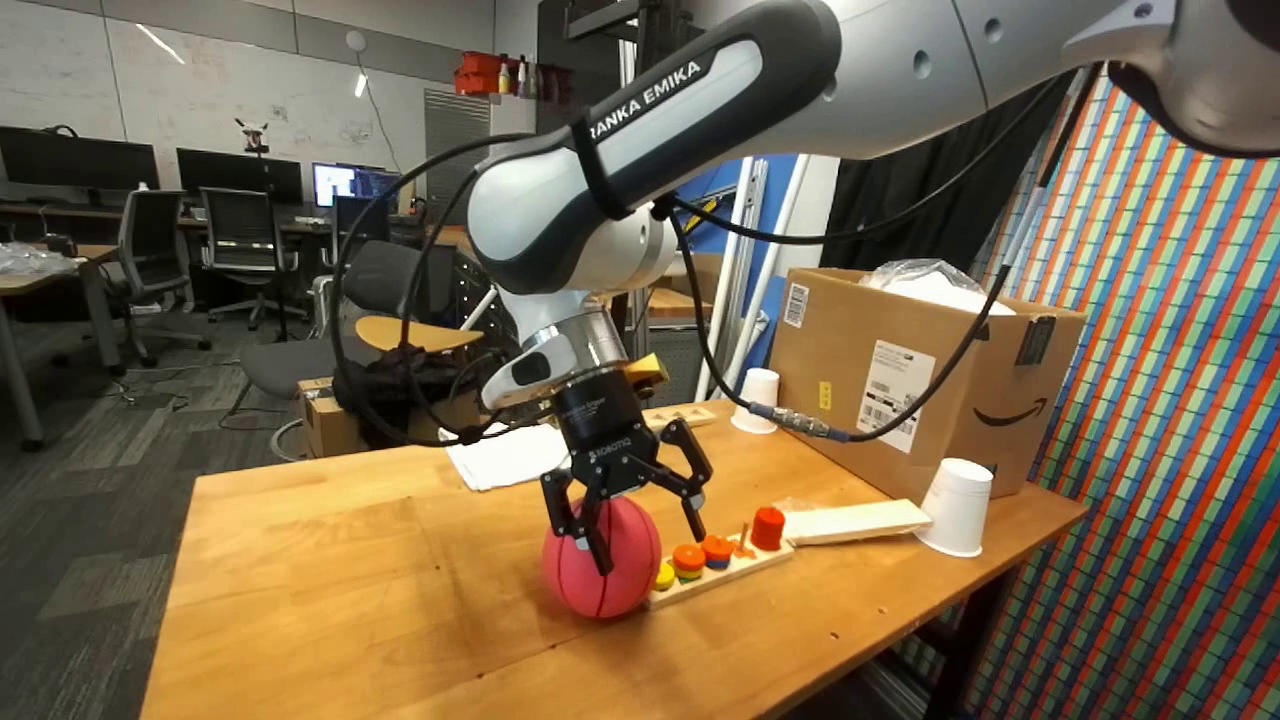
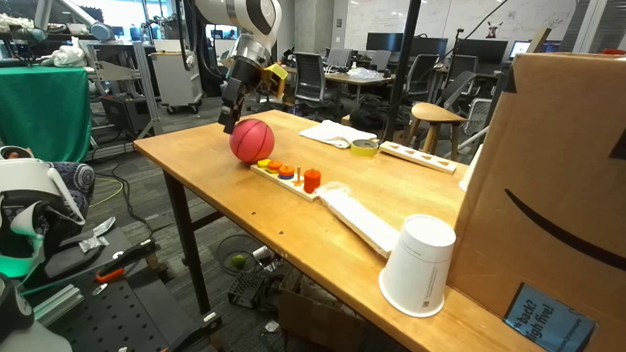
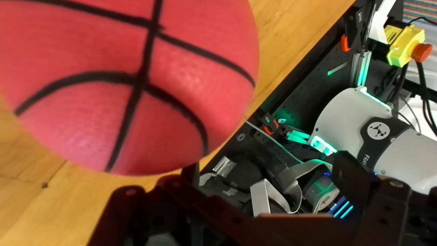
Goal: Move the basketball to the right
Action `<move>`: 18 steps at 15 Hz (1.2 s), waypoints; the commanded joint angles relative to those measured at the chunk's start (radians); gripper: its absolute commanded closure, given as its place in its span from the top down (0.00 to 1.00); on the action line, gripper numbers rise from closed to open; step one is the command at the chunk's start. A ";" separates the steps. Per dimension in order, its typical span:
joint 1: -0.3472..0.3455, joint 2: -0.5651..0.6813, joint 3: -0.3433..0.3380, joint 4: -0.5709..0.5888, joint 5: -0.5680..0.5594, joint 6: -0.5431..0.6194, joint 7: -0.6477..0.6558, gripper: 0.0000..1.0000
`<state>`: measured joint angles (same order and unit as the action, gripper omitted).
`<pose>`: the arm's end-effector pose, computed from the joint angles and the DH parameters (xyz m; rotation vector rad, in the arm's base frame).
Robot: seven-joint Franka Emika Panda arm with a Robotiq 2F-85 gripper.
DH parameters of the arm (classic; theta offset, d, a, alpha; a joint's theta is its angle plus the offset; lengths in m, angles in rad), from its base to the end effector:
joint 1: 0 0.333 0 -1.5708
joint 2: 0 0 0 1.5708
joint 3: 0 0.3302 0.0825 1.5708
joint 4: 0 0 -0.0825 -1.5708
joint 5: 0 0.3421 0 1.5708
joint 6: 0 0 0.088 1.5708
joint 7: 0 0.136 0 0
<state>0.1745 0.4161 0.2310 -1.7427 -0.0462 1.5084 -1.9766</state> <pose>0.4905 0.1934 0.3238 -0.9341 -2.4247 0.5599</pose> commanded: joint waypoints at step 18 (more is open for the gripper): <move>-0.157 0.013 -0.143 0.086 -0.068 0.446 -0.131 1.00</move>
<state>0.0294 0.4227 0.1198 -1.6588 -0.0701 1.9122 -2.1435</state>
